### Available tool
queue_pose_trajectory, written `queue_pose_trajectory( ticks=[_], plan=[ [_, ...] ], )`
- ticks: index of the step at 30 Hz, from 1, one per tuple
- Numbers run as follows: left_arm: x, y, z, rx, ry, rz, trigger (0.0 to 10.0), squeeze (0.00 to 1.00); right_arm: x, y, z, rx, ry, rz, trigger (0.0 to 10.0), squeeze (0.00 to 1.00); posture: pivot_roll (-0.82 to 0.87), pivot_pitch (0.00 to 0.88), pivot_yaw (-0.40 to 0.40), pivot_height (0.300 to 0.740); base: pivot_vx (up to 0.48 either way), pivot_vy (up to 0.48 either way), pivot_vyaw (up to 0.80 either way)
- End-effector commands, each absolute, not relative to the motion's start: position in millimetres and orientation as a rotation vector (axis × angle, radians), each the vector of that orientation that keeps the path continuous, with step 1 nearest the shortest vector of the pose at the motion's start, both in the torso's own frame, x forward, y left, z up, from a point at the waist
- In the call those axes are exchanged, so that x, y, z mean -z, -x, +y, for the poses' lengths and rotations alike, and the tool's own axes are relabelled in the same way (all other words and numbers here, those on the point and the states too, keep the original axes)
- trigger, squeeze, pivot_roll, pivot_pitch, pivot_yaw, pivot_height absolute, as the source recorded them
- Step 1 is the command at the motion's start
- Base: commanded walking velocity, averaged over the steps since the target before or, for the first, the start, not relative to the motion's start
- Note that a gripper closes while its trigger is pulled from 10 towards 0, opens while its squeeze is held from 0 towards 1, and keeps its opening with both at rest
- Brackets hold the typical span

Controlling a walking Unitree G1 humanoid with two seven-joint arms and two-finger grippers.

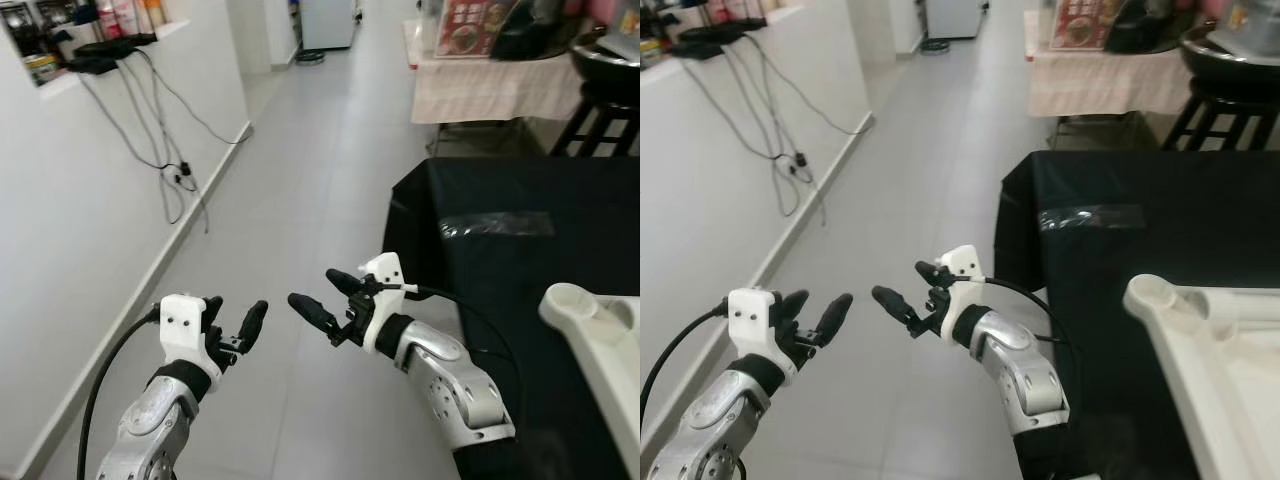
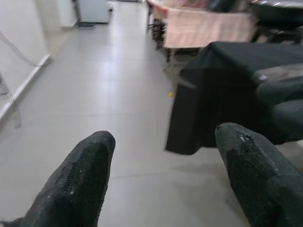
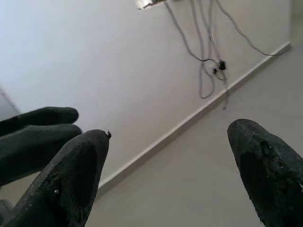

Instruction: Building children table

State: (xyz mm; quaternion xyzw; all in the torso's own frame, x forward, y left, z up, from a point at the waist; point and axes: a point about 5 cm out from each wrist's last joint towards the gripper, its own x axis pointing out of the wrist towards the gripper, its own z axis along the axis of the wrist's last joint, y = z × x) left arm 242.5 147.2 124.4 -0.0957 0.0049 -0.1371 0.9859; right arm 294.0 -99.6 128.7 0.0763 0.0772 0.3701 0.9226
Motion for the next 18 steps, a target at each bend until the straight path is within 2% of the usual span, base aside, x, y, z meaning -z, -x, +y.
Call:
queue_pose_trajectory(
  ticks=[1,18],
  plan=[
    [-123.4,-241.3,152.0,0.268,0.178,0.013,10.0,0.00,-128.1,-293.8,-95.8,-0.773,-0.176,0.162,10.0,0.00,-0.08,0.014,0.036,0.740,0.428,0.000,0.00],
    [-125.3,-242.7,153.8,0.271,0.180,0.006,10.0,0.00,-129.3,-295.2,-94.7,-0.772,-0.188,0.160,10.0,0.00,-0.08,0.022,0.041,0.740,0.426,0.000,0.00]
  ],
)
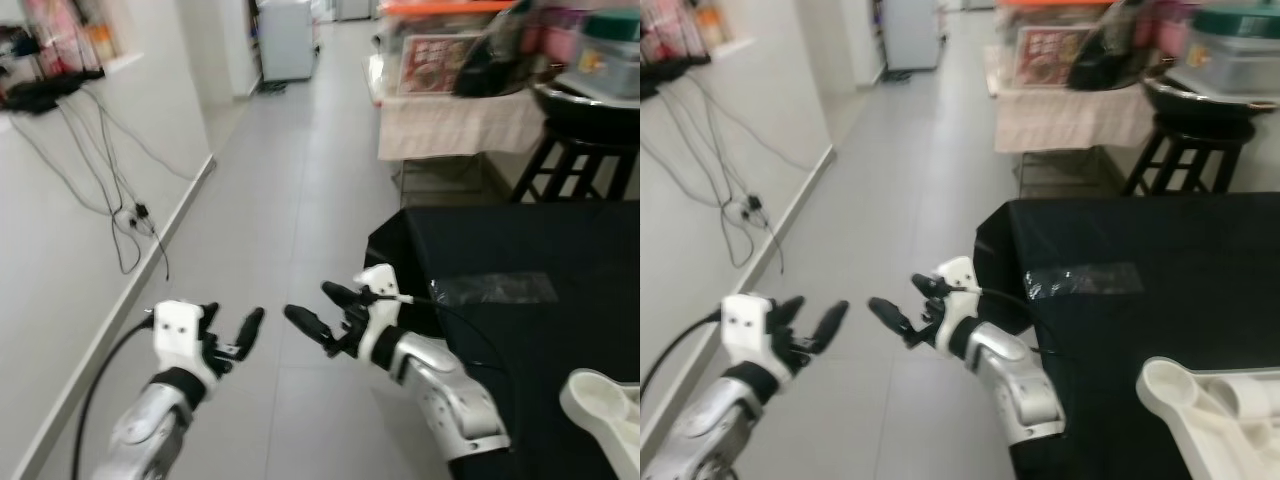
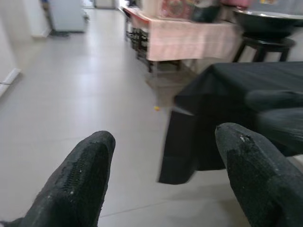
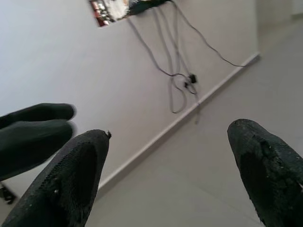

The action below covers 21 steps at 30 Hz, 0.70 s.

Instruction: Building children table

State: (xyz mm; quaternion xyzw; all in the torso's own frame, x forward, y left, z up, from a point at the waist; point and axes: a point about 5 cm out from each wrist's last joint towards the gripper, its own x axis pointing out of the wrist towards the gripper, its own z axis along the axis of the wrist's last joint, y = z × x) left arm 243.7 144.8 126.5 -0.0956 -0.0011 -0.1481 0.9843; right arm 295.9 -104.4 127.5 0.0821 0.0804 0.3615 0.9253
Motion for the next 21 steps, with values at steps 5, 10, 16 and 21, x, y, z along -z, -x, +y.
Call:
queue_pose_trajectory(
  ticks=[5,10,16,21],
  plan=[
    [-126,-244,155,0.271,0.177,0.000,10.0,0.00,-129,-296,-94,-0.772,-0.185,0.163,10.0,0.00,-0.08,0.020,0.044,0.740,0.422,0.000,0.00],
    [-127,-246,156,0.259,0.187,-0.001,10.0,0.00,-128,-296,-93,-0.771,-0.181,0.167,10.0,0.00,-0.08,0.016,0.043,0.740,0.239,0.000,-0.48],
    [-127,-250,152,0.263,0.193,-0.002,10.0,0.00,-126,-298,-91,-0.775,-0.186,0.170,10.0,0.00,-0.08,0.000,0.040,0.740,0.000,0.000,-0.80],
    [-130,-255,147,0.261,0.198,-0.019,10.0,0.00,-133,-302,-90,-0.771,-0.202,0.148,10.0,0.00,-0.09,0.000,0.046,0.740,0.000,0.000,-0.80]
  ],
)
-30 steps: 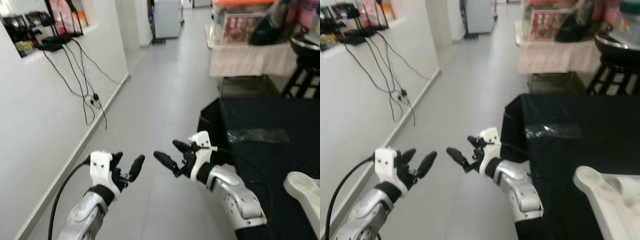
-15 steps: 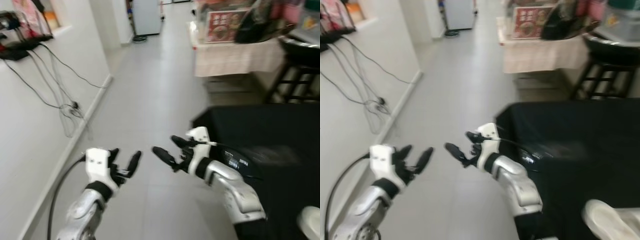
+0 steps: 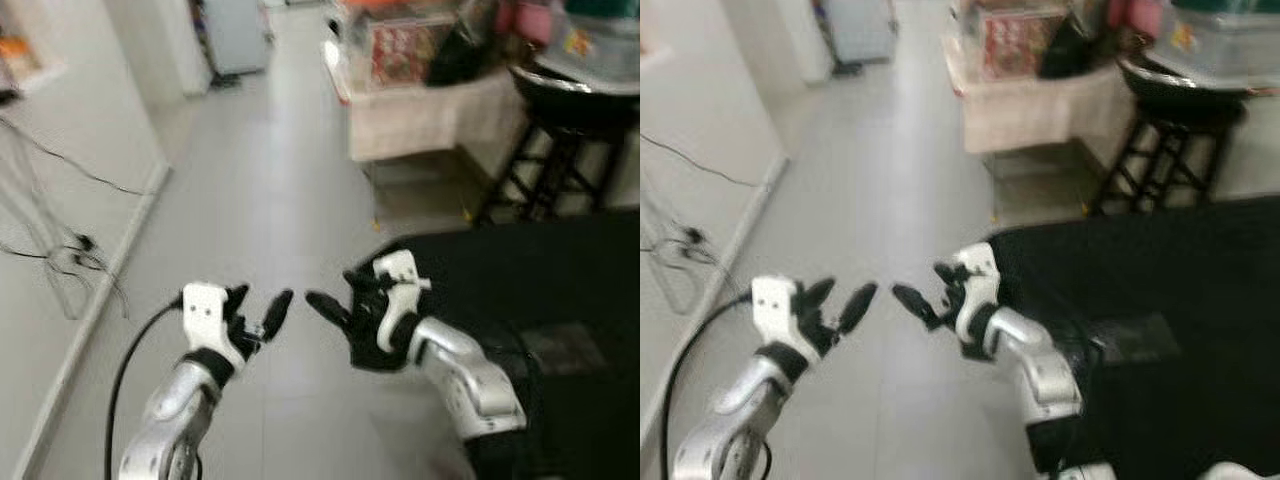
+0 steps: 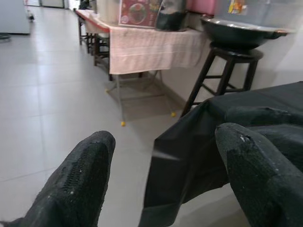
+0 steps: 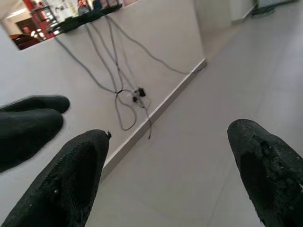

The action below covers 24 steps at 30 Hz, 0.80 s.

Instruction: Building children table

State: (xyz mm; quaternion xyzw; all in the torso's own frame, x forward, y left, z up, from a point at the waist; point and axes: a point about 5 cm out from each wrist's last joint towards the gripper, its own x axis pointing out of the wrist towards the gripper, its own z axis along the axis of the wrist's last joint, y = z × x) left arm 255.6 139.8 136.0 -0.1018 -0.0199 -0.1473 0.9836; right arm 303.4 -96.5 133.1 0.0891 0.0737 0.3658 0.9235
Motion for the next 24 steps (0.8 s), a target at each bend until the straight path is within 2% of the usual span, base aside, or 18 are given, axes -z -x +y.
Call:
queue_pose_trajectory(
  ticks=[1,10,14,24],
  plan=[
    [-131,-256,147,0.258,0.200,-0.023,10.0,0.00,-135,-304,-89,-0.769,-0.204,0.138,10.0,0.00,-0.09,0.000,0.045,0.740,0.000,0.000,-0.80],
    [-134,-266,137,0.277,0.148,-0.047,10.0,0.00,-168,-315,-93,-0.738,-0.064,-0.007,10.0,0.00,-0.12,0.000,0.053,0.740,0.000,0.000,-0.80],
    [-132,-266,139,0.273,0.130,-0.040,10.0,0.00,-167,-314,-99,-0.711,-0.005,0.004,10.0,0.00,-0.12,0.000,0.054,0.740,0.000,0.000,-0.80],
    [-128,-263,134,0.291,0.131,-0.023,10.0,0.00,-172,-302,-89,-0.771,0.068,-0.005,10.0,0.00,-0.13,0.000,0.058,0.740,0.000,0.000,-0.80]
  ],
)
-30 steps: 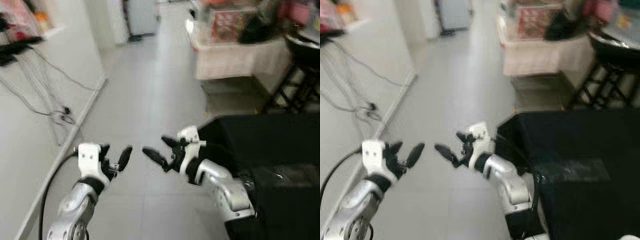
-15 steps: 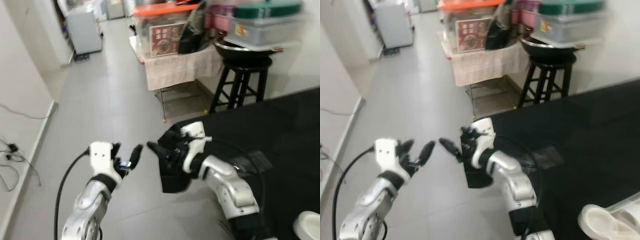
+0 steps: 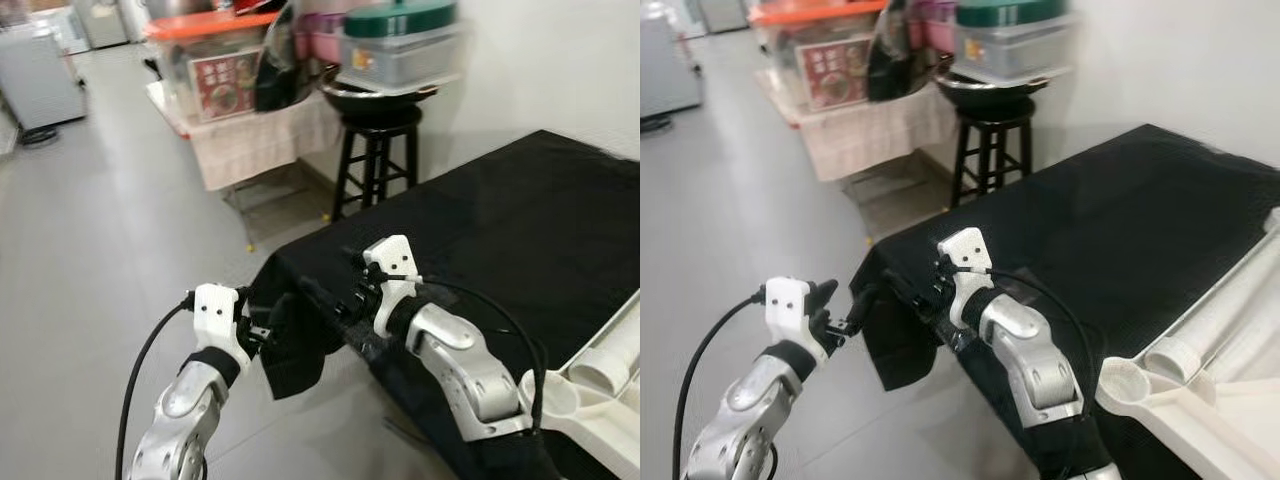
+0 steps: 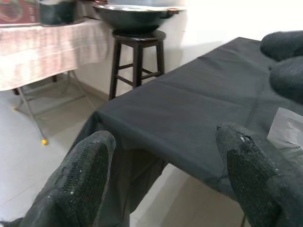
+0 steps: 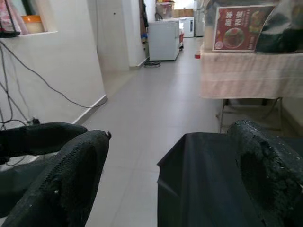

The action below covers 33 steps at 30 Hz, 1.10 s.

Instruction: Building children table

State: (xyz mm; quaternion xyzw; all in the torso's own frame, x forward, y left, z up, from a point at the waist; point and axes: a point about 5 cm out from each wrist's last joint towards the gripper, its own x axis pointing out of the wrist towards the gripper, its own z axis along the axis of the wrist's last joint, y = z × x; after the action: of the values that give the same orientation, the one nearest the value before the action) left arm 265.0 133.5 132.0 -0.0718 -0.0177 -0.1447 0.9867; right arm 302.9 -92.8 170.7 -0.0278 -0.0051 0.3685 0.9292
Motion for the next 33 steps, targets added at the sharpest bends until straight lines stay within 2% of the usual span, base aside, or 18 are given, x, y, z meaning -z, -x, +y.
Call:
queue_pose_trajectory(
  ticks=[1,8,15,19,20,23,27,33],
  plan=[
    [-128,-263,134,0.291,0.131,-0.023,10.0,0.00,-172,-302,-89,-0.771,0.068,-0.005,10.0,0.00,-0.13,0.000,0.058,0.740,0.000,0.000,-0.80],
    [-130,-266,138,0.280,0.131,-0.038,10.0,0.00,-170,-302,-91,-0.758,0.077,0.013,10.0,0.00,-0.13,0.000,0.051,0.740,0.000,0.000,-0.80],
    [-142,-267,120,0.348,0.169,-0.076,10.0,0.00,-180,-293,-79,-0.818,0.054,-0.022,10.0,0.00,-0.13,0.000,0.056,0.740,0.000,0.000,-0.80],
    [-136,-261,111,0.387,0.126,-0.047,10.0,0.00,-173,-302,-91,-0.706,0.081,-0.027,10.0,0.00,-0.13,0.000,0.075,0.740,0.000,0.000,-0.80],
    [-132,-257,119,0.358,0.088,-0.037,10.0,0.00,-160,-309,-104,-0.608,0.112,-0.005,10.0,0.00,-0.11,0.000,0.071,0.740,0.000,0.000,-0.80],
    [-130,-256,132,0.291,0.115,-0.031,10.0,0.00,-153,-315,-112,-0.537,0.035,0.027,10.0,0.00,-0.10,0.000,0.074,0.740,0.000,0.000,-0.80],
    [-132,-257,140,0.227,0.169,-0.040,10.0,0.00,-160,-319,-106,-0.566,-0.060,0.028,10.0,0.00,-0.07,0.000,0.068,0.740,0.000,0.000,-0.80],
    [-133,-255,140,0.221,0.144,-0.042,10.0,0.00,-158,-315,-105,-0.574,-0.003,0.022,10.0,0.00,-0.08,0.000,0.070,0.740,0.000,0.000,-0.80]
  ],
)
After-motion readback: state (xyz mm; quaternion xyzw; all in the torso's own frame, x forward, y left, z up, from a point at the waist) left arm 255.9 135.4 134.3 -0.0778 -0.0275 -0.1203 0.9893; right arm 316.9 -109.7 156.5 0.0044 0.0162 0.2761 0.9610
